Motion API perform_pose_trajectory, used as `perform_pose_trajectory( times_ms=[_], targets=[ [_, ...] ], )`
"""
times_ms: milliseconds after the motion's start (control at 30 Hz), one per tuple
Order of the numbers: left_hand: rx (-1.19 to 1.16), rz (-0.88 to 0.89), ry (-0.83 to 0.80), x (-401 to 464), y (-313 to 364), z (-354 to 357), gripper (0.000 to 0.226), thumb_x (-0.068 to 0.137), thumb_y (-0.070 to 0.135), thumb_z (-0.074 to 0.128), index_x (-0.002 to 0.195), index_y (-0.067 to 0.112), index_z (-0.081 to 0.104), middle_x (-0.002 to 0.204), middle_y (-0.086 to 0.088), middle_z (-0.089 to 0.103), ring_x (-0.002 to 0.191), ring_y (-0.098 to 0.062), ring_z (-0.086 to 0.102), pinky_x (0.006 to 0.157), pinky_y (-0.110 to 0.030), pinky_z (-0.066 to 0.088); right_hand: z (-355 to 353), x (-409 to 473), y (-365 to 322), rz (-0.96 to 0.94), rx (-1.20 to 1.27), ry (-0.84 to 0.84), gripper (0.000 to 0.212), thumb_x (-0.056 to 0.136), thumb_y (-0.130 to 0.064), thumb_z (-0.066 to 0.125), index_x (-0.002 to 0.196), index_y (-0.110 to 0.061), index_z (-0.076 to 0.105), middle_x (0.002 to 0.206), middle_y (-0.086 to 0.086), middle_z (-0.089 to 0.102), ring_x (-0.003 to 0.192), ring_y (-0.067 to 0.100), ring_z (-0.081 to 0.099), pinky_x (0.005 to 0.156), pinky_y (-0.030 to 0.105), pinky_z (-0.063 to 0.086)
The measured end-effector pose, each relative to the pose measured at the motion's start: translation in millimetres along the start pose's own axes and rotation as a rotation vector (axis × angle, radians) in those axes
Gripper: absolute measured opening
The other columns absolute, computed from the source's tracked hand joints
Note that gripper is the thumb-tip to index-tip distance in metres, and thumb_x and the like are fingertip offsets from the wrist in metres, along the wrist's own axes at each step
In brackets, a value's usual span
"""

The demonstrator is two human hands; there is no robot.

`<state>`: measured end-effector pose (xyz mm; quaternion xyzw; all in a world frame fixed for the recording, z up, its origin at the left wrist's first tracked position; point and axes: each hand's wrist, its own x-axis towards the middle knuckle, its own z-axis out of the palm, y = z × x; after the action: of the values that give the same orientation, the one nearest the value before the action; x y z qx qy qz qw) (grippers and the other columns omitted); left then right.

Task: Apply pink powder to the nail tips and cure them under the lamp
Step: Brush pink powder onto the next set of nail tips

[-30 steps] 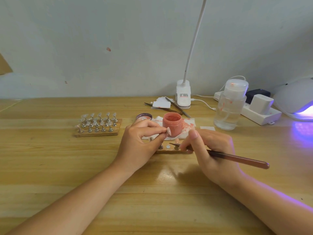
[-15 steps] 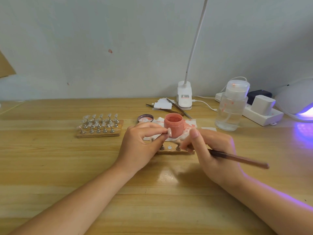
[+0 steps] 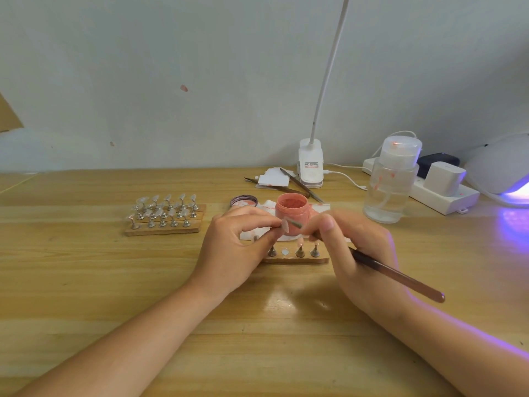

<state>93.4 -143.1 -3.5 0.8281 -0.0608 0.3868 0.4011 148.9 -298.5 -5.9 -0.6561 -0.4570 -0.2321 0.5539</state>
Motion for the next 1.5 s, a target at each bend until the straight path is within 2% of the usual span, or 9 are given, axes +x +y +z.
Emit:
perform_pose_trajectory(
  times_ms=[167, 400, 567, 667, 833, 1133, 1267, 1433, 1500],
  targets=[
    [0.009, -0.022, 0.010, -1.0, 3.7, -2.8, 0.032, 0.072, 0.002, 0.073, 0.074, 0.034, 0.065, 0.078, 0.021, 0.061, 0.086, 0.004, 0.056, 0.080, -0.004, 0.036, -4.3, -3.2, 2.2, 0.076, 0.139, 0.008, 0.057, 0.095, -0.038, 0.035, 0.059, -0.003, 0.063, 0.056, 0.003, 0.059, 0.054, 0.011, 0.056, 0.052, 0.030, 0.046],
    [-0.065, -0.072, 0.054, -1.5, 8.2, -3.1, 0.006, 0.071, 0.015, 0.071, 0.071, 0.020, 0.067, 0.084, 0.009, 0.066, 0.087, 0.004, 0.059, 0.079, -0.003, 0.036, -1.2, 0.7, -3.1, 0.078, 0.099, 0.068, 0.033, 0.093, -0.028, 0.034, 0.073, -0.026, 0.060, 0.074, -0.025, 0.062, 0.074, 0.002, 0.060, 0.067, 0.019, 0.048],
    [-0.074, -0.086, 0.043, -1.1, 3.7, -1.8, 0.011, 0.072, 0.005, 0.074, 0.072, 0.016, 0.070, 0.073, 0.013, 0.066, 0.075, 0.004, 0.059, 0.073, -0.005, 0.039, 3.1, -1.8, 0.2, 0.009, -0.021, 0.004, 0.037, 0.094, -0.027, 0.038, 0.080, -0.012, 0.068, 0.089, -0.021, 0.062, 0.087, -0.003, 0.059, 0.075, 0.017, 0.044],
    [-0.036, -0.065, 0.055, -0.2, 2.0, -2.2, 0.022, 0.071, 0.002, 0.074, 0.073, 0.022, 0.068, 0.072, 0.012, 0.064, 0.072, -0.006, 0.055, 0.071, -0.008, 0.040, 3.4, -0.9, 2.2, -0.009, -0.076, -0.038, 0.037, 0.094, -0.026, 0.039, 0.079, -0.010, 0.068, 0.085, -0.025, 0.058, 0.080, -0.002, 0.057, 0.070, 0.015, 0.042],
    [-0.005, -0.039, 0.062, 0.5, 2.4, -1.6, 0.034, 0.069, -0.001, 0.074, 0.071, 0.032, 0.064, 0.071, 0.019, 0.061, 0.073, 0.004, 0.053, 0.070, -0.005, 0.038, 0.4, -2.8, 1.6, -0.010, -0.007, -0.037, 0.051, 0.097, -0.036, 0.033, 0.067, -0.010, 0.065, 0.066, -0.011, 0.059, 0.065, 0.002, 0.056, 0.059, 0.020, 0.043],
    [0.010, -0.011, 0.053, 0.7, 1.9, -0.8, 0.028, 0.068, -0.003, 0.074, 0.074, 0.022, 0.066, 0.071, 0.017, 0.060, 0.071, 0.006, 0.050, 0.068, -0.006, 0.037, 0.5, -2.6, -0.1, 0.026, 0.014, -0.053, 0.044, 0.094, -0.029, 0.036, 0.067, -0.009, 0.065, 0.068, -0.013, 0.058, 0.066, 0.003, 0.057, 0.061, 0.020, 0.043],
    [0.001, -0.023, 0.051, 0.6, 1.5, -1.4, 0.028, 0.068, -0.001, 0.075, 0.075, 0.025, 0.067, 0.071, 0.016, 0.061, 0.070, 0.004, 0.049, 0.068, -0.007, 0.037, 1.5, 0.3, -1.8, 0.025, -0.047, -0.053, 0.031, 0.092, -0.028, 0.038, 0.077, -0.021, 0.064, 0.079, -0.025, 0.056, 0.075, -0.002, 0.057, 0.068, 0.016, 0.042],
    [0.000, -0.061, 0.070, 1.4, 2.2, 0.0, 0.034, 0.068, -0.003, 0.075, 0.070, 0.030, 0.064, 0.069, 0.018, 0.059, 0.070, 0.004, 0.049, 0.069, -0.006, 0.037, -0.8, -2.1, -0.1, 0.023, 0.077, -0.058, 0.058, 0.096, -0.044, 0.032, 0.064, -0.009, 0.065, 0.057, -0.005, 0.056, 0.056, 0.004, 0.054, 0.053, 0.020, 0.043],
    [-0.016, -0.078, 0.067, 1.0, 1.6, -0.7, 0.035, 0.069, -0.002, 0.074, 0.069, 0.032, 0.063, 0.069, 0.019, 0.059, 0.070, 0.005, 0.050, 0.069, -0.006, 0.037, -2.3, -0.9, -0.8, 0.021, 0.108, -0.009, 0.051, 0.096, -0.042, 0.033, 0.070, -0.013, 0.066, 0.054, -0.008, 0.051, 0.052, 0.003, 0.050, 0.051, 0.017, 0.039]
  ],
)
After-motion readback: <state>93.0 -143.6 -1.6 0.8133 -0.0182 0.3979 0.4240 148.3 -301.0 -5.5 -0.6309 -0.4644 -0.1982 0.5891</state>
